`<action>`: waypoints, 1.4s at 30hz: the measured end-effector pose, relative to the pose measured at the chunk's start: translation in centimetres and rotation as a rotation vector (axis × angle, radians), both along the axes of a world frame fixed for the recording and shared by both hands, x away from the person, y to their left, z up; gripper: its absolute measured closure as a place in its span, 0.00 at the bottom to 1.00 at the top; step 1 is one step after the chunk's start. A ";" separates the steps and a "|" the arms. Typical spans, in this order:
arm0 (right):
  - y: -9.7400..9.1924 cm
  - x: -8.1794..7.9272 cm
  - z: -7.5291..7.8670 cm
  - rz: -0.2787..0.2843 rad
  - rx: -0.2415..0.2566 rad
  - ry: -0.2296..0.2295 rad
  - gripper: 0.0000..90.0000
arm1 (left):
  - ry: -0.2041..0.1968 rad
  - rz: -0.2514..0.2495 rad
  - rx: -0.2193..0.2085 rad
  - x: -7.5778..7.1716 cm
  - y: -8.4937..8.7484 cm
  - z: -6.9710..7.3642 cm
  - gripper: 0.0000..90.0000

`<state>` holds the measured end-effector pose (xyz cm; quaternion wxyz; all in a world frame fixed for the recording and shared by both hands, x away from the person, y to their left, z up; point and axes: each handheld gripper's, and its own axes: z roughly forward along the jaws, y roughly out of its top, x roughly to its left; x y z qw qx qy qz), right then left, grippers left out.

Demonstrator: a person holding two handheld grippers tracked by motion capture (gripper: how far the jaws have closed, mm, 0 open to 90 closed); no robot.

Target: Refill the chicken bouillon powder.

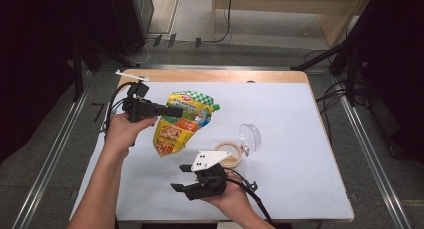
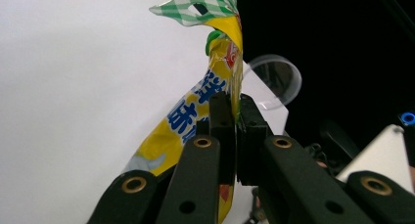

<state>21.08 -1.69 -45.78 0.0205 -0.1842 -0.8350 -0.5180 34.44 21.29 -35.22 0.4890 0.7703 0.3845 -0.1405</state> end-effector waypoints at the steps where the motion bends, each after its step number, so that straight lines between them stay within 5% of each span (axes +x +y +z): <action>1: 0.0 0.0 0.0 -0.002 -0.004 0.005 0.47 | -0.003 0.008 0.001 0.2 -0.1 -0.1 0.99; 8: -0.2 0.1 0.0 -0.007 0.004 0.002 0.46 | -0.052 0.063 0.015 1.5 -0.8 -1.5 0.98; 15: -0.5 0.2 0.2 -0.017 0.006 -0.003 0.46 | -0.019 0.085 0.030 2.2 -1.1 -3.6 0.97; 35: -0.9 0.4 0.7 -0.035 -0.003 -0.026 0.47 | -0.038 0.121 0.034 0.8 1.7 -3.4 0.91; 42: -1.1 0.2 1.0 -0.035 -0.010 -0.038 0.47 | -0.046 0.112 0.070 0.2 2.0 -3.3 0.83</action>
